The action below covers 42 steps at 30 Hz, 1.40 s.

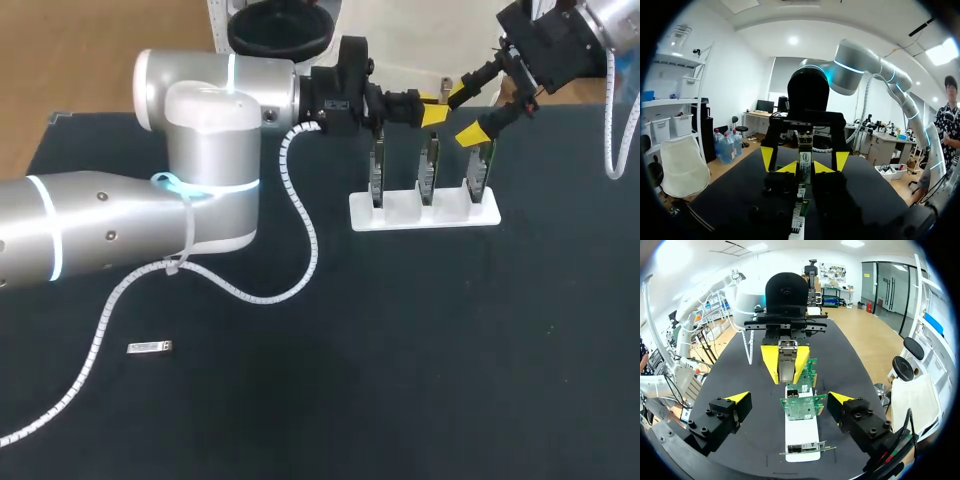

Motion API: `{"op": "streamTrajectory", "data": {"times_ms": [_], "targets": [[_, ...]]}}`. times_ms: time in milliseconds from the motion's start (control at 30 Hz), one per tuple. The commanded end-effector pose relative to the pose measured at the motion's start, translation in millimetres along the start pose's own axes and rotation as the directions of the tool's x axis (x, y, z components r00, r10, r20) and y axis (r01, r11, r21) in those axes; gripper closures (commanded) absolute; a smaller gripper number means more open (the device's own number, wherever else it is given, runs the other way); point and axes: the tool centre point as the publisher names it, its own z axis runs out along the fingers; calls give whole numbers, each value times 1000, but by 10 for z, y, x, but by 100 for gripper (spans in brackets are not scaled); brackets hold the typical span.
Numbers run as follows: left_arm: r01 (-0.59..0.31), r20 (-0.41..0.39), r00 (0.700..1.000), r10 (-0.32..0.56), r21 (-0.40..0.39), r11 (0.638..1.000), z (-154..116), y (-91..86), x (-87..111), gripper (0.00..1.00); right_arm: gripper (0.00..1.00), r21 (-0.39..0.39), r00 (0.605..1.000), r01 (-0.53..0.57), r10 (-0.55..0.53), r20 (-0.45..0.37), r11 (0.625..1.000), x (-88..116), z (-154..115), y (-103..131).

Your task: Pick up the optical module with the left hand, and insert it into the network port with the right hand.

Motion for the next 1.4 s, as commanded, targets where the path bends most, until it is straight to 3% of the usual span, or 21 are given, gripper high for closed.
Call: {"op": "streamTrajectory", "data": {"times_ms": [33,667,933,1400], "targets": [[4,4,1000,-4,31,1000,8,59,8,100,0,3,1000,1,-1,0,1000,1,3,11],[4,4,1000,-4,31,1000,8,59,8,100,0,26,999,47,-47,-1,999,-135,-212,-84],[4,4,1000,-4,31,1000,8,59,8,100,0,4,996,70,-70,53,998,-272,-312,-73],[4,4,1000,-4,31,1000,8,59,8,100,0,-28,994,78,-75,75,997,-464,-268,-74]]}}
